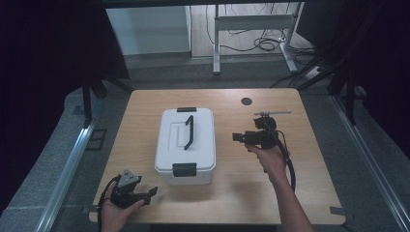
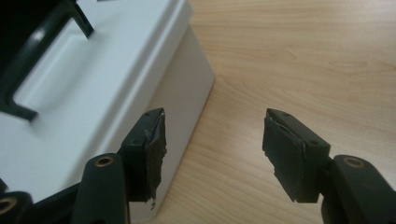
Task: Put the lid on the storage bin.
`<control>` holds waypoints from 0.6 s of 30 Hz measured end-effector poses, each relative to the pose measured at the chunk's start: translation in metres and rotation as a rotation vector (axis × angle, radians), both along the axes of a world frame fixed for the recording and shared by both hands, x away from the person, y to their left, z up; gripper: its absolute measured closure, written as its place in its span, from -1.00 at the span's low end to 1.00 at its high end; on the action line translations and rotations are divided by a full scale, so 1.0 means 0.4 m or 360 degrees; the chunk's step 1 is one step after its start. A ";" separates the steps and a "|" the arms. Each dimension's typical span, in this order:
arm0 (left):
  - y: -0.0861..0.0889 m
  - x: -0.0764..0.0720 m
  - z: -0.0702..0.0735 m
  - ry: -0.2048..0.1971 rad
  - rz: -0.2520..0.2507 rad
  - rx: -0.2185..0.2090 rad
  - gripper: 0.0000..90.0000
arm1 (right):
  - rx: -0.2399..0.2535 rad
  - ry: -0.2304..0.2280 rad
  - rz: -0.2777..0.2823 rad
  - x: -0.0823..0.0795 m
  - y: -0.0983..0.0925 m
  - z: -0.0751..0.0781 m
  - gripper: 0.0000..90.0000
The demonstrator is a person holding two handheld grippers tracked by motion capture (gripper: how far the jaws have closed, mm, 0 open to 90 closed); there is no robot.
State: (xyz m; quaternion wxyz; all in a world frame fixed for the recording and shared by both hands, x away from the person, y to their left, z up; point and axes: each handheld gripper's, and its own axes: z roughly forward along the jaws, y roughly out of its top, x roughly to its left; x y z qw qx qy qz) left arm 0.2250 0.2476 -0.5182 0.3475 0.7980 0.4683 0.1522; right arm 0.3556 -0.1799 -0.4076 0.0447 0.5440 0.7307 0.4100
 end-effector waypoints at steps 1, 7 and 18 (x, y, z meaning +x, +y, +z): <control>0.003 0.000 0.000 0.0000 0.0006 0.0000 -0.50 | 0.0012 -0.0009 0.0001 -0.008 -0.008 -0.016 -0.13; 0.011 0.000 -0.001 0.0003 0.0023 0.0000 -0.50 | 0.0014 -0.0032 -0.0090 -0.045 -0.054 -0.100 -0.16; 0.012 -0.002 -0.002 0.0007 0.0026 0.0001 -0.50 | -0.0096 -0.0171 -0.0163 -0.107 -0.087 -0.177 -0.23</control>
